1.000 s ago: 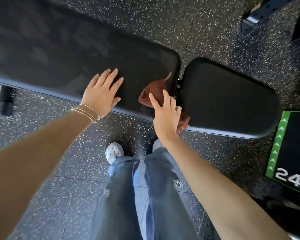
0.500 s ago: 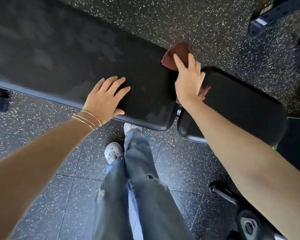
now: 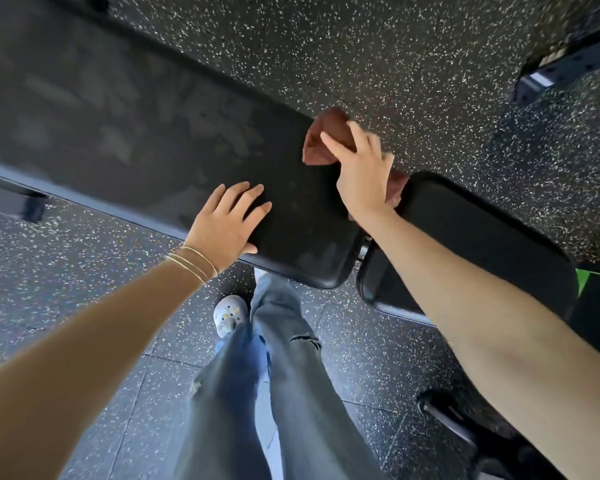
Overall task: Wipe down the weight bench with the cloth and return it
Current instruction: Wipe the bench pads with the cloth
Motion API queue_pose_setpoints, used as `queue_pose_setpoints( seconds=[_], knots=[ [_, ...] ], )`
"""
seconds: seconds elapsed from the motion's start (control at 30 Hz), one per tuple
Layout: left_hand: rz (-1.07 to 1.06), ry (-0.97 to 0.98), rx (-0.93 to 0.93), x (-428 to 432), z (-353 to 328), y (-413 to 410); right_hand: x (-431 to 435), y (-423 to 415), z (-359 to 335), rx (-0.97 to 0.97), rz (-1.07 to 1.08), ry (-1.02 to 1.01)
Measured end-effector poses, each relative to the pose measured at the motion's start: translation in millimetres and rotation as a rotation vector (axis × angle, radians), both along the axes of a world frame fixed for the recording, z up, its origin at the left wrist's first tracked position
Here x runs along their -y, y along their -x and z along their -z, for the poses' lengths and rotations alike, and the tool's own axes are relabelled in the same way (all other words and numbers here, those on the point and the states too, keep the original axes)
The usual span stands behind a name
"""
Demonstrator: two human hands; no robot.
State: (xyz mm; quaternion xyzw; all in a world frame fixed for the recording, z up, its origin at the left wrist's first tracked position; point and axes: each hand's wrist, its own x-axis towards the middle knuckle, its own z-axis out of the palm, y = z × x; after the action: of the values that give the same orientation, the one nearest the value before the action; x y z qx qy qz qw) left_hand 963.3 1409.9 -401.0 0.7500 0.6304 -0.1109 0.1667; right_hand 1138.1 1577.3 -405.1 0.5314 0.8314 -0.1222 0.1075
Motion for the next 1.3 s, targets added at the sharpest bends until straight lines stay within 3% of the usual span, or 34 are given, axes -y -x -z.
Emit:
queue_pose_setpoints(
  seconds=[0.13,0.3,0.4,0.53,0.67,0.87,1.0,1.17,1.3],
  knots=[
    [-0.015,0.100,-0.017,0,5,-1,-43,31,7,-0.067,0.207,0.185],
    [-0.009,0.135,0.030,-3,2,3,38,-1,-7,-0.127,0.012,0.028],
    [0.035,0.130,0.090,-3,-1,19,109,-24,-5,-0.147,-0.090,0.048],
    [0.010,0.066,0.106,-9,-7,53,93,-20,-3,-0.149,-0.167,0.024],
    [-0.112,0.026,0.085,-18,-10,94,32,25,-1,-0.129,-0.014,0.049],
    [-0.071,0.005,0.112,-25,-6,128,-13,89,12,-0.134,0.347,0.041],
    [-0.006,0.029,0.143,-22,-2,139,56,75,6,-0.114,0.192,-0.053],
    [0.064,0.056,0.154,-16,-4,158,158,71,-1,-0.114,0.166,0.021],
    [0.085,0.073,0.122,-8,-9,186,132,96,-4,-0.132,0.243,0.047]
  ],
)
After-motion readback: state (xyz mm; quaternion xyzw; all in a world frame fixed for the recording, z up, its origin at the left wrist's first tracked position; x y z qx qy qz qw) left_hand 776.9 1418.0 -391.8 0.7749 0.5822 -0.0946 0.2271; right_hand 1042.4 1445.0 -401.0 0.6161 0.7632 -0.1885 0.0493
